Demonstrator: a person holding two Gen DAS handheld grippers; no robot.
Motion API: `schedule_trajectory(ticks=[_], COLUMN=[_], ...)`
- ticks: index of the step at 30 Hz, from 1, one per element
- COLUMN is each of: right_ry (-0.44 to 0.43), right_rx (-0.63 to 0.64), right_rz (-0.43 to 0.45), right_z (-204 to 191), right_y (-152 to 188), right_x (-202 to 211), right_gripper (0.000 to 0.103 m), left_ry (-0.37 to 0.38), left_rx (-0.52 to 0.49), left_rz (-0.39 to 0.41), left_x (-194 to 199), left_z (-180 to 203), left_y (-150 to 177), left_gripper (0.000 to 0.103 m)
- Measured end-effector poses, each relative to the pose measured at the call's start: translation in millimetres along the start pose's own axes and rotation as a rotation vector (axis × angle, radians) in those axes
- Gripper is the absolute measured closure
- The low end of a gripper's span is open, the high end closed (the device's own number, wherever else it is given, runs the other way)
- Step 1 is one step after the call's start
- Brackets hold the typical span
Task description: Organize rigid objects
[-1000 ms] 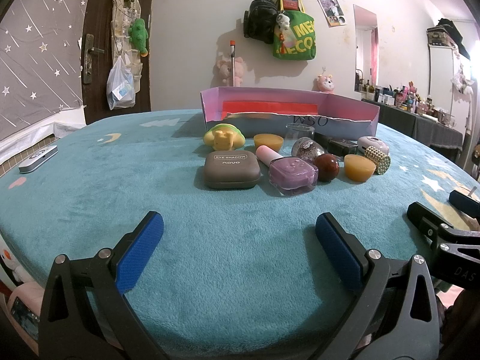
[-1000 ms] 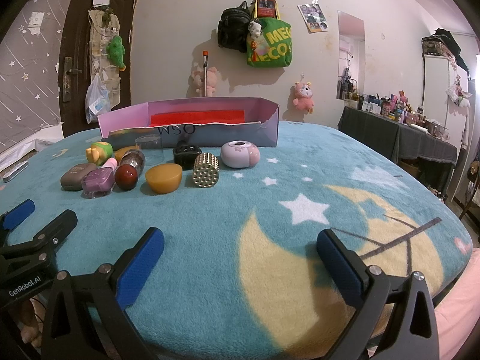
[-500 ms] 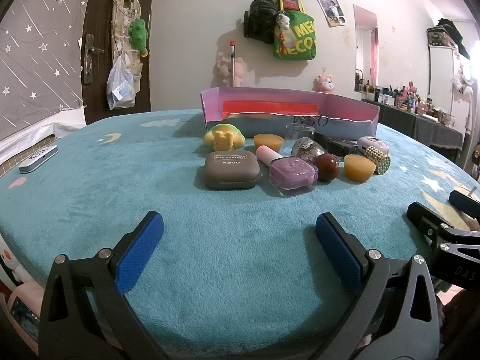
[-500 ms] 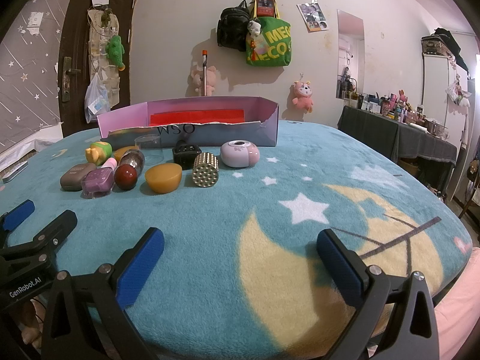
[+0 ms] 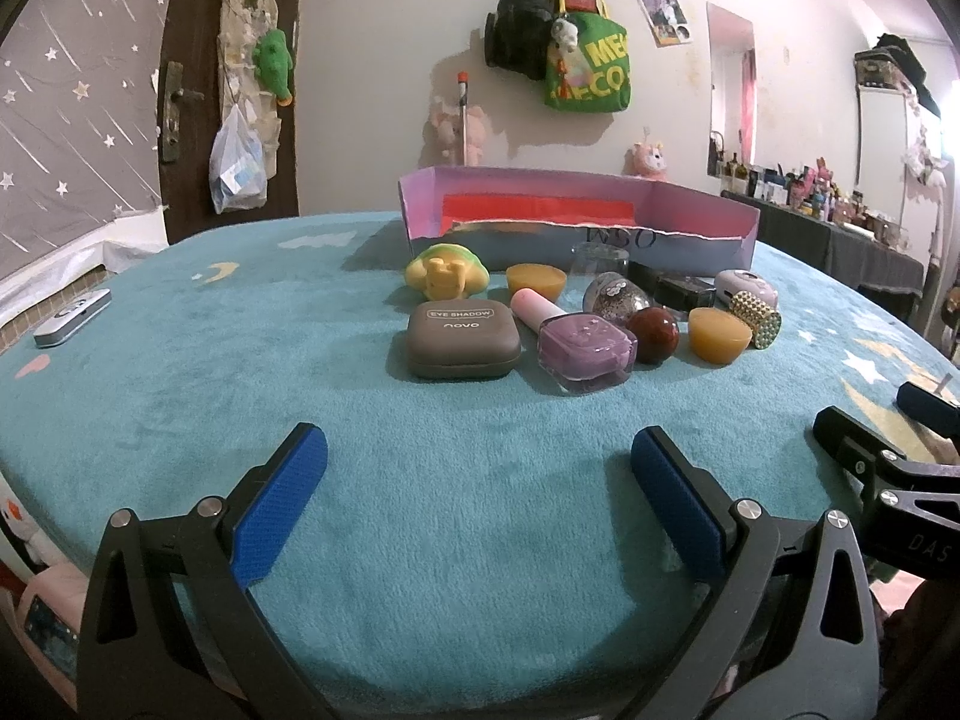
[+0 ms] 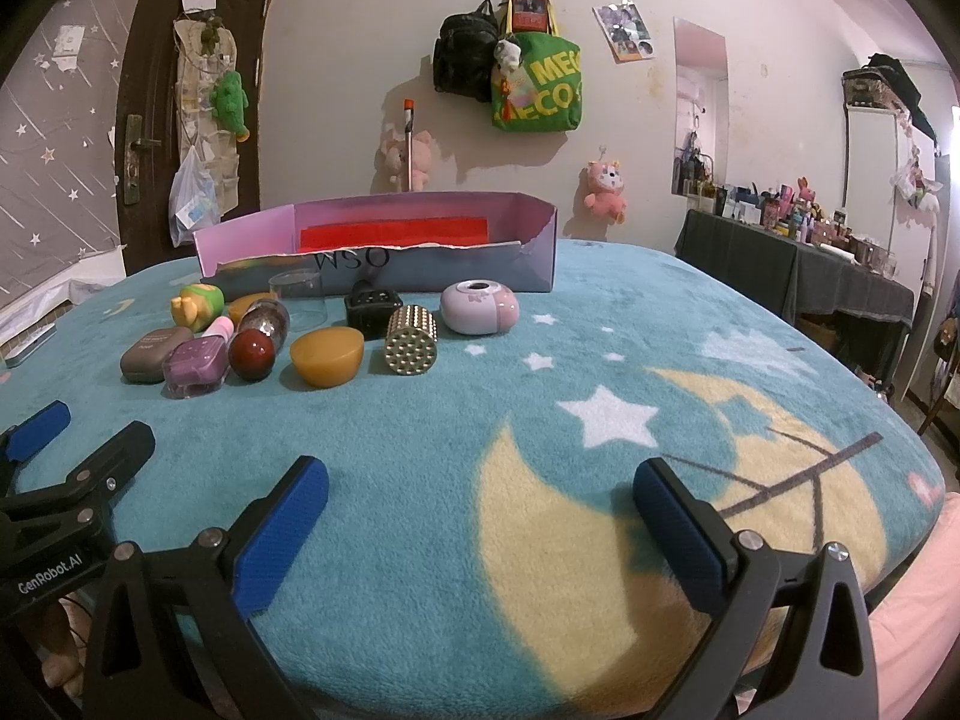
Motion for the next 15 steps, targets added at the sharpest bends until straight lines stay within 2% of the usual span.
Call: schedule_trajectory(ticks=[6, 12, 15], right_ry=[-0.024, -0.018, -0.025], right_rx=[0.013, 0.017, 0.017], right_rz=[-0.029, -0.015, -0.030], right_z=[0.7, 2.7, 4.7], right_y=[-7.9, -27.8, -38.6], right_x=[0.3, 2.8, 0.5], right_gripper=[0.000, 0.000, 0.000], left_ry=[0.015, 0.012, 0.004], left_rx=[0.015, 0.021, 0.028], left_rz=[-0.037, -0.045, -0.086], left_x=[-4.9, -1.8, -7.0], left_z=[-4.4, -9.7, -12.3], left_y=[-16.2, -33.9, -44.8], left_gripper=[0.000, 0.000, 0.000])
Point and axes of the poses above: each gripper's, at about its wrist camera, not at the fingertips, and x roughly against the way its jaws point, z to its right, y to its underside, the point moved 1 cm from there along -x, roughly the way its jaws point, and after that the axes turned 12 degrees about -z, right-handed, at the moved point
